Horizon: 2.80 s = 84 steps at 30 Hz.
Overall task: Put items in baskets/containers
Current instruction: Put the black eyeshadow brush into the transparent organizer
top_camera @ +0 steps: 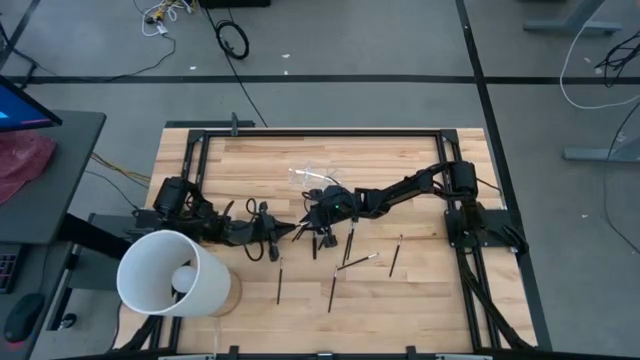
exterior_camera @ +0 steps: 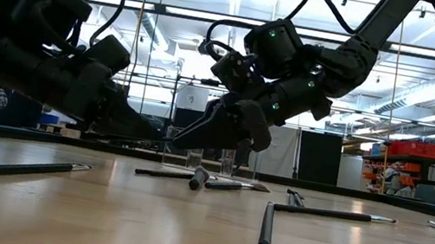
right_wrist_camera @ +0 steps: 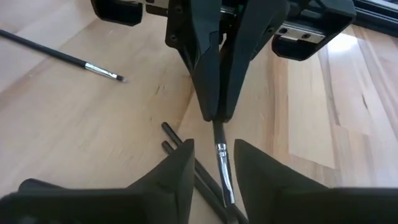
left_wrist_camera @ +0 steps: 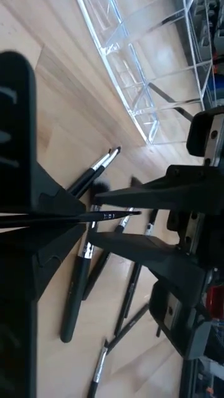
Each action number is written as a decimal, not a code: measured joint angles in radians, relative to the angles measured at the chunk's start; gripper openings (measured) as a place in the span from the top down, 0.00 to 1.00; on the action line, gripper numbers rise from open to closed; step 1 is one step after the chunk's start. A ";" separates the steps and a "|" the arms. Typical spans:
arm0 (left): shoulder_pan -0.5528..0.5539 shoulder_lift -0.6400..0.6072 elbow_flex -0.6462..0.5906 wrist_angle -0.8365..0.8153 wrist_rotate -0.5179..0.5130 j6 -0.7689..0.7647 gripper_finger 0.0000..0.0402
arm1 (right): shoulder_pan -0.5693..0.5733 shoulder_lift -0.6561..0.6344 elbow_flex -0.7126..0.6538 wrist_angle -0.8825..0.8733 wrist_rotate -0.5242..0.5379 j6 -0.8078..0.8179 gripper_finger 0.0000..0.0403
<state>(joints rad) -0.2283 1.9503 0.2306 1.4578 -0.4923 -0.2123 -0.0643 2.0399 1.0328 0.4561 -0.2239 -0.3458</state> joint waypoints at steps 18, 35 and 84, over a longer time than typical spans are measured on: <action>0.001 0.000 0.000 -0.003 0.031 0.000 0.93 | 0.000 -0.001 -0.001 -0.009 -0.005 0.014 0.96; 0.002 0.000 0.000 -0.003 0.015 -0.017 0.67 | 0.059 -0.021 -0.002 -0.157 0.129 0.074 0.95; 0.002 -0.001 -0.002 -0.126 -0.030 -0.124 0.60 | -0.068 -0.355 -0.001 -0.450 0.716 -1.533 0.93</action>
<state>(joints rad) -0.2264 1.9495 0.2287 1.3316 -0.5219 -0.3359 -0.1322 1.6852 1.0321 0.0065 0.4922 -1.8792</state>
